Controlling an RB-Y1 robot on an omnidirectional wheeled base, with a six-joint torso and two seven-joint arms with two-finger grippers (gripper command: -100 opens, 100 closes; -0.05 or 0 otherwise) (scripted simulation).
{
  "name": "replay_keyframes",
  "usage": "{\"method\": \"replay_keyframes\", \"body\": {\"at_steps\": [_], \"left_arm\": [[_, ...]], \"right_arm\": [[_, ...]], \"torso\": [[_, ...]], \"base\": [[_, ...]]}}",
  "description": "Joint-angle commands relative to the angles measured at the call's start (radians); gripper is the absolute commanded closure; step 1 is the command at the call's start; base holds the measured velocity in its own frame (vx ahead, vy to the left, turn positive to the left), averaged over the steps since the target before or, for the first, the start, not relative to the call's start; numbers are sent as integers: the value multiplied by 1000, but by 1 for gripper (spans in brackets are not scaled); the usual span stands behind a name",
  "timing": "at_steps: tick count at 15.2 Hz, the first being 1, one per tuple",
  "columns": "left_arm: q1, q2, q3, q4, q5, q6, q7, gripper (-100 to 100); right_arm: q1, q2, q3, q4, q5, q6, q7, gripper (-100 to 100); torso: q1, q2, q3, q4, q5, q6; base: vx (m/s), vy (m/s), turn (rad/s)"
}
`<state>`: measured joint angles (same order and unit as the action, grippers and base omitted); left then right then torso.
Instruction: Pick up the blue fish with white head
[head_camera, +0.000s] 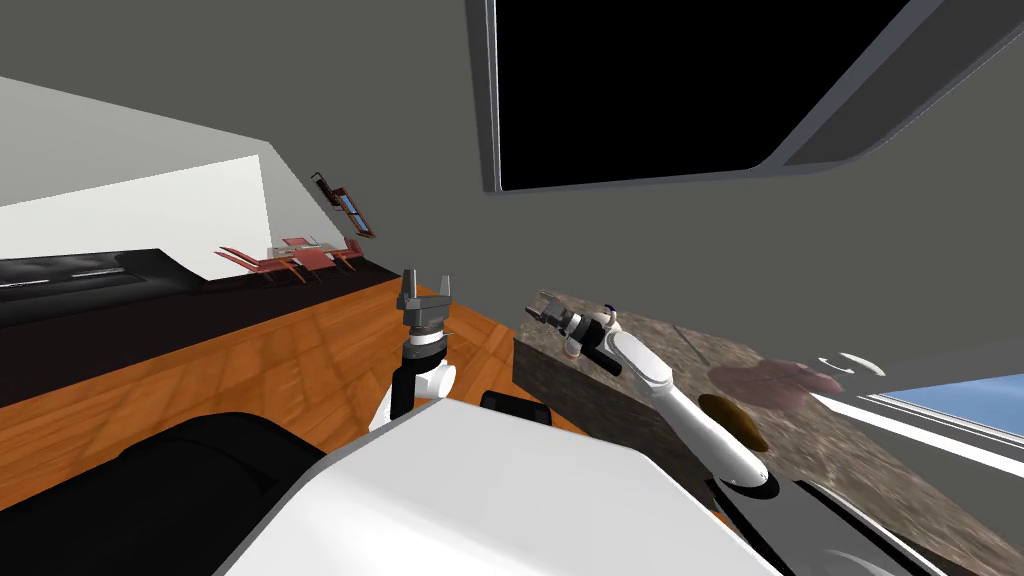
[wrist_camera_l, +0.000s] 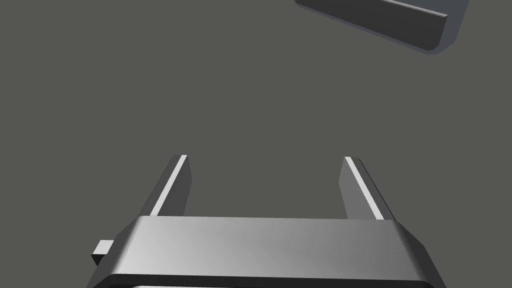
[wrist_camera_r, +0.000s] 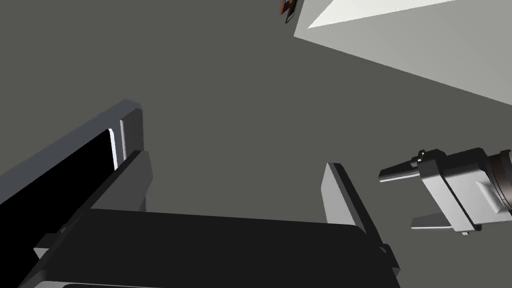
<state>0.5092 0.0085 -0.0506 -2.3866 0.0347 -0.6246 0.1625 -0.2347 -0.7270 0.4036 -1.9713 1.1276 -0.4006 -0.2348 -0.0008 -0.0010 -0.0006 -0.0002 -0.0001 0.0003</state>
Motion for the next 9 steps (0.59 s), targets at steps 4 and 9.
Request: {"method": "replay_keyframes", "body": {"at_steps": [4, 9], "left_arm": [[0, 0, 0, 0, 0, 0, 0, 0], [0, 0, 0, 0, 0, 0, 0, 0]], "right_arm": [[-80, -59, 57, 33, 112, 2, -11, -100], [-135, -93, 93, 51, 215, 4, -19, -100]], "torso": [[0, 0, 0, 0, 0, 0], [0, 0, 0, 0, 0, 0]], "base": [[15, -4, -69], [16, -4, -76]]}}
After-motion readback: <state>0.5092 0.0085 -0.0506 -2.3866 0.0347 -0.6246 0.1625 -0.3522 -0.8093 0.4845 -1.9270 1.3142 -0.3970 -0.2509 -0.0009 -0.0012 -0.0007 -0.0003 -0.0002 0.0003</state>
